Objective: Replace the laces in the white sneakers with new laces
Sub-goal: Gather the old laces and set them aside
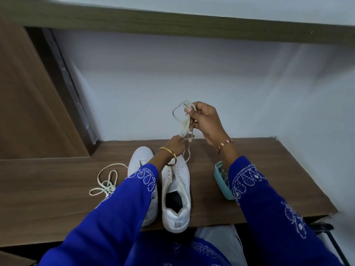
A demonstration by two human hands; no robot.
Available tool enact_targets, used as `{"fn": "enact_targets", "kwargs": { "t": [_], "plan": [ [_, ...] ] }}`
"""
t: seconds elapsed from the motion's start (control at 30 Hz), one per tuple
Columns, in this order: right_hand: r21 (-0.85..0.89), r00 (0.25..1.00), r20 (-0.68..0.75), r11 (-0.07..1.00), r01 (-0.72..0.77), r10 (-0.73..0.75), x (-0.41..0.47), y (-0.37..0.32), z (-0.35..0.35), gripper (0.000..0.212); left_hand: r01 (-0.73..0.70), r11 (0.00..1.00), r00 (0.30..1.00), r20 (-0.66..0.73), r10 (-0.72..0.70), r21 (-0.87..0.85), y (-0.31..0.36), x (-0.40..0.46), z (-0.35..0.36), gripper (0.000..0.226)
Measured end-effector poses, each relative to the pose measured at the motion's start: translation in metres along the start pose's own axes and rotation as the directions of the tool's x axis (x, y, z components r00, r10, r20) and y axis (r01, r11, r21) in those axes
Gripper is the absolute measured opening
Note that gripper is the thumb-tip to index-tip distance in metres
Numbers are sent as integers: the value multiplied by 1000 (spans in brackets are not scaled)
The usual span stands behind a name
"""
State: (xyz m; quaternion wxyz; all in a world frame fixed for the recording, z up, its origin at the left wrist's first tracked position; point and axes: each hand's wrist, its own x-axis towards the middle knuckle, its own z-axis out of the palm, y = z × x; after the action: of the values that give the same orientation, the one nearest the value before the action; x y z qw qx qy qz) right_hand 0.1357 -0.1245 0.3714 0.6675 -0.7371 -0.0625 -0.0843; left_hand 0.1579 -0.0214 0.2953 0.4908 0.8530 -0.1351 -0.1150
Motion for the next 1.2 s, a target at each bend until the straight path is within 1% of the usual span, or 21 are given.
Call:
{"fn": "enact_targets", "kwargs": {
  "t": [0.07,0.13,0.17,0.2,0.23,0.27,0.33,0.4,0.47,0.5,0.57,0.6,0.67,0.73,0.8,0.87,0.93,1.0,1.1,1.2],
  "plan": [
    [-2,1000,-27,1000,-16,16,-1,-1,-5,16,26,997,1000,-12,-27,-71,-7,3,7,34],
    [-16,996,-66,998,-59,58,-1,3,-10,18,105,958,989,-76,-129,-265,-13,6,11,30],
    [-38,992,-88,995,-93,89,-1,6,-12,19,138,897,975,-100,-197,-420,-13,8,10,27],
    [-76,985,-113,988,-136,127,-1,11,-15,21,147,793,961,-103,-255,-592,-11,10,8,26],
    [-124,976,-138,974,-188,170,-3,17,-17,21,135,667,954,-87,-288,-732,-6,10,4,25],
    [-172,963,-159,954,-245,219,-5,24,-19,20,105,544,956,-66,-285,-832,0,10,-3,24],
    [-241,932,-188,906,-349,309,-10,40,-21,20,42,361,972,-45,-229,-932,14,11,-18,23],
    [-256,915,-197,882,-394,352,-13,54,-19,19,9,278,985,-40,-169,-961,33,12,-32,23],
    [-234,923,-201,898,-372,330,-15,59,-14,11,12,274,989,-30,-147,-962,47,9,-39,23],
    [-200,932,-191,917,-345,309,-17,58,-10,10,29,278,988,-15,-156,-960,52,6,-41,24],
    [-147,956,-122,947,-284,268,-18,53,-1,31,81,251,981,33,-189,-965,57,-1,-40,32],
    [-142,967,-70,957,-254,246,-19,50,4,36,105,223,977,59,-206,-969,57,-5,-39,37],
    [-111,972,26,967,-230,234,-20,47,14,36,113,166,967,70,-246,-980,51,-11,-41,38],
    [-45,956,93,961,-274,277,-19,48,24,31,94,158,960,48,-274,-983,43,-16,-48,36],
    [-3,933,137,942,-336,333,-18,47,33,29,53,167,956,2,-294,-984,31,-23,-60,35],
    [109,908,200,912,-394,369,-18,43,46,35,2,157,949,-47,-313,-988,17,-30,-77,35],
    [253,895,282,874,-416,344,-17,34,63,36,-58,145,936,-105,-337,-988,1,-42,-95,34],
    [340,888,347,842,-418,301,-16,23,83,31,-128,145,914,-173,-368,-981,-16,-54,-113,33],
    [380,870,410,815,-437,275,-16,10,117,27,-234,178,863,-289,-414,-956,-36,-74,-137,33],
    [308,830,459,819,-484,318,-17,9,154,17,-311,219,782,-380,-495,-925,-54,-92,-155,33]
  ]
}}
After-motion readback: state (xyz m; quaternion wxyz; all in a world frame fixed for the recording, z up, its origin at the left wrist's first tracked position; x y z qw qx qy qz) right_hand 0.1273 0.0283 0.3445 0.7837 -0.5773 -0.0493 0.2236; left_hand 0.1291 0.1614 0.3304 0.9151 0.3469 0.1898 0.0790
